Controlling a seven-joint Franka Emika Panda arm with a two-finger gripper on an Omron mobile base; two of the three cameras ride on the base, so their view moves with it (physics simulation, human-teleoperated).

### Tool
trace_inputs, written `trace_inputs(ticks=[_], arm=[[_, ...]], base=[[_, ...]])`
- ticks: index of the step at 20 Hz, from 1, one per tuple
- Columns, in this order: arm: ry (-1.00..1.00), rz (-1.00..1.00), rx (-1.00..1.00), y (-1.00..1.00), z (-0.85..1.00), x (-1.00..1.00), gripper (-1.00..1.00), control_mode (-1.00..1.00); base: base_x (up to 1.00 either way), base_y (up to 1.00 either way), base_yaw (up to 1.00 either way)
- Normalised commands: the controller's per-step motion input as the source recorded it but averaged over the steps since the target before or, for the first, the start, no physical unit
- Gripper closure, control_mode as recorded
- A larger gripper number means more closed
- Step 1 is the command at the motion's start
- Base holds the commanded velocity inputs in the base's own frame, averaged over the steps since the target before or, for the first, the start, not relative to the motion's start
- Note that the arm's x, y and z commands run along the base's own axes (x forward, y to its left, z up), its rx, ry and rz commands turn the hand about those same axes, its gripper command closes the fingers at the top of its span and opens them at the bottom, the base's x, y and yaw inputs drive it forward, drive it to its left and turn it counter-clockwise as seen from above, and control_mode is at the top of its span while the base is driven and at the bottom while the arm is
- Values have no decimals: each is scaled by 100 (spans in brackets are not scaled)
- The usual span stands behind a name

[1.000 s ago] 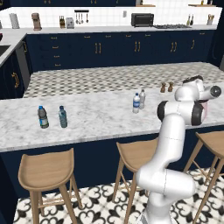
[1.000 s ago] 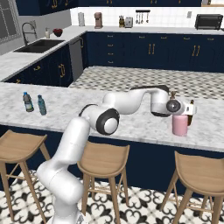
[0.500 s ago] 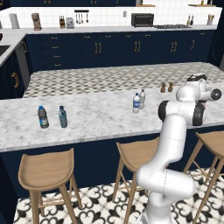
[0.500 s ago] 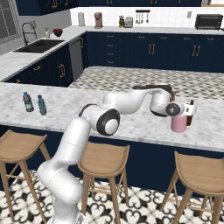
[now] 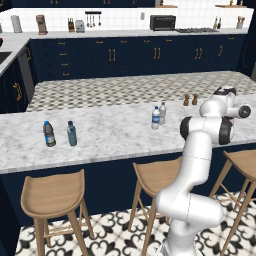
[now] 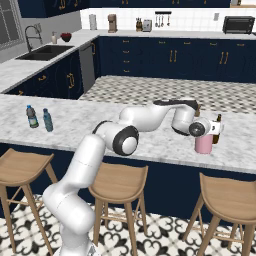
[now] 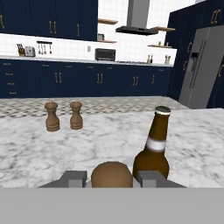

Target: Move the plastic bottles in the middle to the plastics group, and the glass bottles in the middle to the glass group.

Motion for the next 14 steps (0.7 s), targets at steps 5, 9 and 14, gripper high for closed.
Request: trace_inputs(ticks=[5, 9, 14], arm=[[0, 0, 3, 0, 0, 13, 100, -100], [0, 1, 12, 0, -2, -9, 100, -100], [-3, 2, 8, -2, -8, -20, 100, -100]], base=[[0, 0, 0], [0, 0, 0], [0, 0, 0]])
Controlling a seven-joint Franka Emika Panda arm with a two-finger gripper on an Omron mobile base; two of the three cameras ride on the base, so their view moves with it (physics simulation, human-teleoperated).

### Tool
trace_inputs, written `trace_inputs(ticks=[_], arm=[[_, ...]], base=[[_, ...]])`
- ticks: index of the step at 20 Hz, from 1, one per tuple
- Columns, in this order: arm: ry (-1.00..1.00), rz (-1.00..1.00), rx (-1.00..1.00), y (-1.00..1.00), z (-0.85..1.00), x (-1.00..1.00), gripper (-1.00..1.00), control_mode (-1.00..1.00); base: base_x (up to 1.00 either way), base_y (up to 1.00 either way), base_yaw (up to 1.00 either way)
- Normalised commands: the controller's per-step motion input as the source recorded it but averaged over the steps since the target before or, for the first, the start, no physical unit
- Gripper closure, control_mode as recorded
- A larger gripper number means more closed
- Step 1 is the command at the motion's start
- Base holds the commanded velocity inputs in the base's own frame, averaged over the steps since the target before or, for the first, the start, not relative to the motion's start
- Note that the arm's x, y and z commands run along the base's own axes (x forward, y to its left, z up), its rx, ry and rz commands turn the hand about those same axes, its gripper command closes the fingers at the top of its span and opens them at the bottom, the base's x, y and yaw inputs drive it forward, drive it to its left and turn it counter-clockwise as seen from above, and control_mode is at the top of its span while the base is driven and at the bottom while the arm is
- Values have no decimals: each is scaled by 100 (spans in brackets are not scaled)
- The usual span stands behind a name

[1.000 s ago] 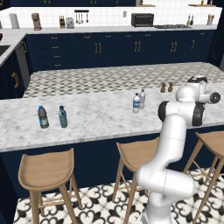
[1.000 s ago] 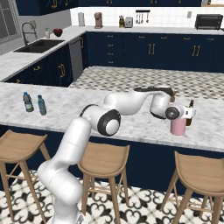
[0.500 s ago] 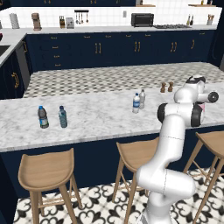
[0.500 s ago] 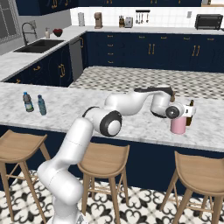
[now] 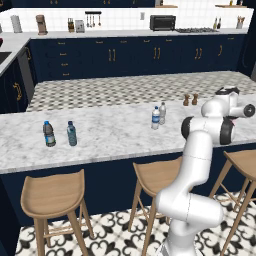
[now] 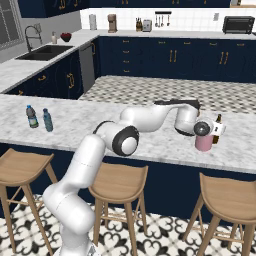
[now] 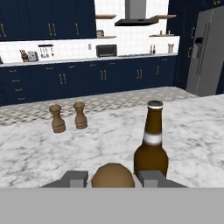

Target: Move the plastic bottles in the middle to the plastics group, and the glass bottles in the middle to the glass group.

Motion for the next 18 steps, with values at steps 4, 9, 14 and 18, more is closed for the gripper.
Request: trace_inputs(ticks=[4, 9, 14, 18], arm=[[-9, 0, 4, 0, -31, -3, 100, -100], [0, 0, 0, 0, -24, 0, 100, -100], [4, 0, 0, 0, -12, 0, -100, -100], [3, 0, 0, 0, 0, 0, -100, -100]], base=[[0, 0, 0], [0, 0, 0], [0, 0, 0], [0, 0, 0]])
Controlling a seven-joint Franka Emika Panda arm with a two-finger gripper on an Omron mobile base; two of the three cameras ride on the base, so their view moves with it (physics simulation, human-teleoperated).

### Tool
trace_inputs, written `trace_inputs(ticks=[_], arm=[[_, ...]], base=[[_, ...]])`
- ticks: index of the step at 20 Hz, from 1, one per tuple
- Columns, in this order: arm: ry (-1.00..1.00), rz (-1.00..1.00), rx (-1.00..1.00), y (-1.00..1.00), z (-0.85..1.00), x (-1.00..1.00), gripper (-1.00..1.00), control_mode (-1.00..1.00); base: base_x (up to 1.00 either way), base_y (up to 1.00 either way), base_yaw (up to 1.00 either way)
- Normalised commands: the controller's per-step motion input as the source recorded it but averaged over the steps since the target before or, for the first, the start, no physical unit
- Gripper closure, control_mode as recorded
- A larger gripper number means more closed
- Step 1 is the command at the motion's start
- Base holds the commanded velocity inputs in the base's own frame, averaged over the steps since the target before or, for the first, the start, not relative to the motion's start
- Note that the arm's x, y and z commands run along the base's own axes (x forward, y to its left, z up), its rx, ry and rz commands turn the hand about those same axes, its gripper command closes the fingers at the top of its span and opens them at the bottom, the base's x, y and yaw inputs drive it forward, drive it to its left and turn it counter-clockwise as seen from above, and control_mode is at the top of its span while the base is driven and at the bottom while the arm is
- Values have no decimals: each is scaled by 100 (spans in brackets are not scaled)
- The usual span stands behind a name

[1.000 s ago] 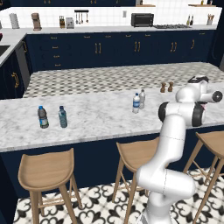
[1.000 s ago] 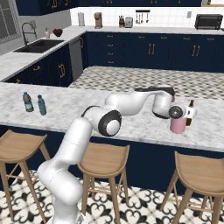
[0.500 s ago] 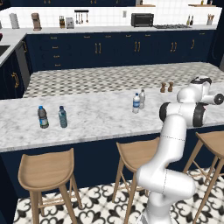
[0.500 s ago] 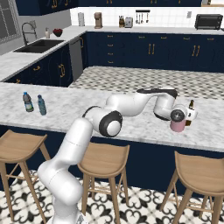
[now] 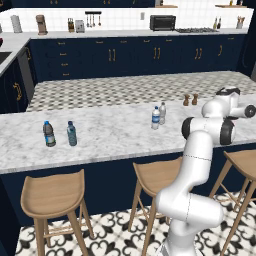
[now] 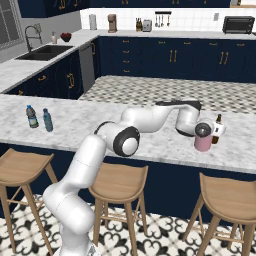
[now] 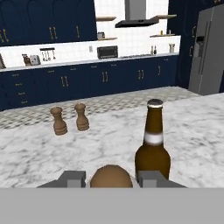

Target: Move the plastic bottles in the middle to the plastics group, and the glass bottles in the middle to the glass group.

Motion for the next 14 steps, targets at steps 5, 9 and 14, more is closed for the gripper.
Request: trace_inputs(ticks=[5, 9, 14], arm=[[0, 0, 0, 0, 0, 3, -100, -100], [0, 0, 0, 0, 19, 0, -100, -100], [0, 0, -2, 23, 91, 0, -100, -100]], base=[[0, 0, 0], [0, 0, 0], [0, 0, 0]])
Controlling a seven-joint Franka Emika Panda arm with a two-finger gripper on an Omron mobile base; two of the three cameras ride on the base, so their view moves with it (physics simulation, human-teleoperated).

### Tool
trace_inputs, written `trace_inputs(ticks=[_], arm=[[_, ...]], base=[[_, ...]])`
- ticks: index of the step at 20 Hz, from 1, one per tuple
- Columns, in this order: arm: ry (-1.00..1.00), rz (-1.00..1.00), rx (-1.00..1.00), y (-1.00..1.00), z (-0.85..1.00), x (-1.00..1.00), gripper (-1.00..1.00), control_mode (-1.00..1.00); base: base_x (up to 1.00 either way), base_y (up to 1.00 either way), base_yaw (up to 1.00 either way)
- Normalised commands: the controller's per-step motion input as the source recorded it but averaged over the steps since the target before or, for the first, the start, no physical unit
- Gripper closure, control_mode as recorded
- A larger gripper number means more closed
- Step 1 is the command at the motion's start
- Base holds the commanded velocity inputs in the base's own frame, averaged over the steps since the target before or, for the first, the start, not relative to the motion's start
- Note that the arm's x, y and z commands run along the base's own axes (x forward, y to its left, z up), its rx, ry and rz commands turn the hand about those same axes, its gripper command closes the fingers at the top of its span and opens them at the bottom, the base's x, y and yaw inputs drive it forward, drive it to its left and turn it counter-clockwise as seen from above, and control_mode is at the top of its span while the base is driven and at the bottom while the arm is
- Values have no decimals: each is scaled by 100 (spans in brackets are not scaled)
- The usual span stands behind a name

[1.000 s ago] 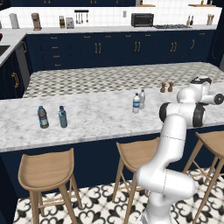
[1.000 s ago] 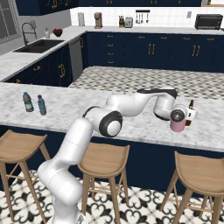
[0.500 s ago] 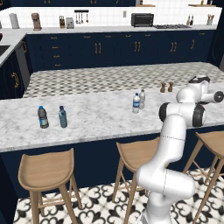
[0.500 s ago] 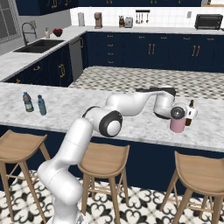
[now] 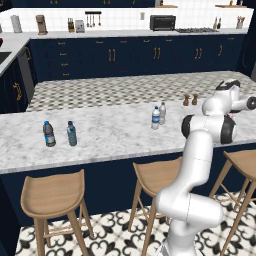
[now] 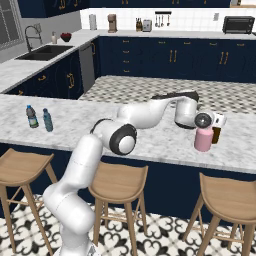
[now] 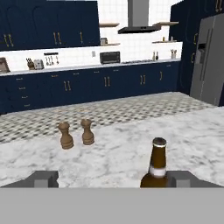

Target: Move the plastic bottles in the middle to the plastics group, and the glass bottles in the middle to the glass group.

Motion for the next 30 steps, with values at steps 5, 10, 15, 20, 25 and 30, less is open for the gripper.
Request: trace_inputs(ticks=[5, 10, 15, 20, 25, 30], arm=[[1, 0, -5, 50, 78, -3, -100, -100], [16, 0, -18, 96, 33, -6, -100, -100], [10, 0, -13, 100, 23, -16, -100, -100], [0, -1, -1, 100, 19, -44, -100, -100], [7, 4, 6, 68, -9, -84, -100, -100], [13, 15, 2, 32, 29, -35, -100, -100]], base=[[0, 0, 0], [0, 0, 0], [0, 0, 0], [0, 0, 0], [0, 0, 0], [0, 0, 0]])
